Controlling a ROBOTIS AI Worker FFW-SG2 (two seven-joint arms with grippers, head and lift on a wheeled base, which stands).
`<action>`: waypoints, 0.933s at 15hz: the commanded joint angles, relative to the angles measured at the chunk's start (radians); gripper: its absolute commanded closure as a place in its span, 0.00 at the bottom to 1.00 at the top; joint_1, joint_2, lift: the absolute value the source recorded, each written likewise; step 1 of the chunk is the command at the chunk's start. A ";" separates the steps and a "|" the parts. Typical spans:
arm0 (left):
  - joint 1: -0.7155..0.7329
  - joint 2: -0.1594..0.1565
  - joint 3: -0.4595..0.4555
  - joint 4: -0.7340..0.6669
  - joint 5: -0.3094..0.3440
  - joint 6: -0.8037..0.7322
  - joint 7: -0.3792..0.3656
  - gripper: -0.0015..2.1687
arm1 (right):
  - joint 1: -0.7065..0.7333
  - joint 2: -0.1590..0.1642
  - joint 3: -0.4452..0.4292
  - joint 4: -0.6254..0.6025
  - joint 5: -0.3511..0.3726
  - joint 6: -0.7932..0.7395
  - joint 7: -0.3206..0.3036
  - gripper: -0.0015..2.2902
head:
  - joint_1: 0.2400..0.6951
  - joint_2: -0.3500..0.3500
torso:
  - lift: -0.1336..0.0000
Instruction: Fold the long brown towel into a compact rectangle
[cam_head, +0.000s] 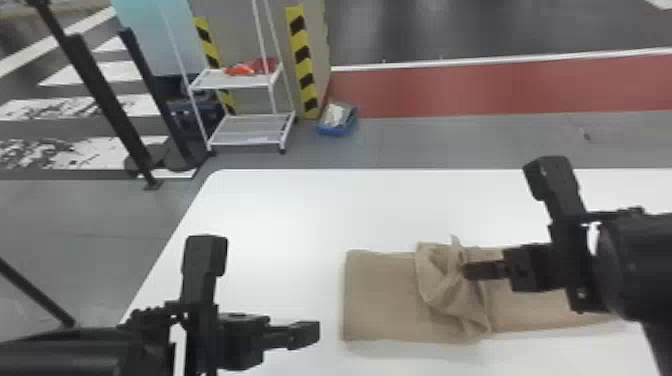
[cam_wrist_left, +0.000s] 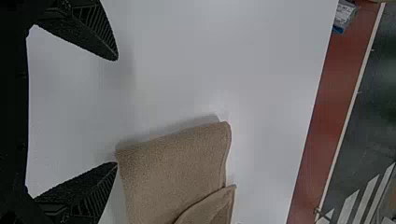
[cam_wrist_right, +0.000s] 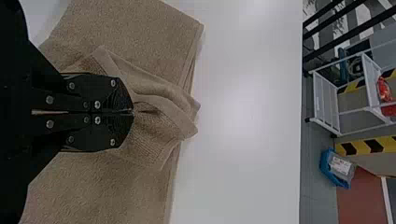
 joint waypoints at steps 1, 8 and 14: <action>-0.005 0.000 -0.012 0.002 -0.001 0.004 0.003 0.04 | 0.044 -0.045 -0.079 -0.012 -0.029 0.002 0.004 0.70 | 1.00 0.72 | 0.07; 0.001 -0.002 -0.015 -0.021 -0.001 0.004 0.001 0.04 | 0.143 -0.099 -0.318 -0.028 -0.121 0.002 0.022 0.17 | 1.00 0.51 | 0.07; -0.002 0.000 -0.020 -0.021 -0.004 0.004 0.003 0.04 | 0.155 -0.097 -0.376 -0.077 -0.243 0.002 0.019 0.04 | 1.00 0.42 | 0.07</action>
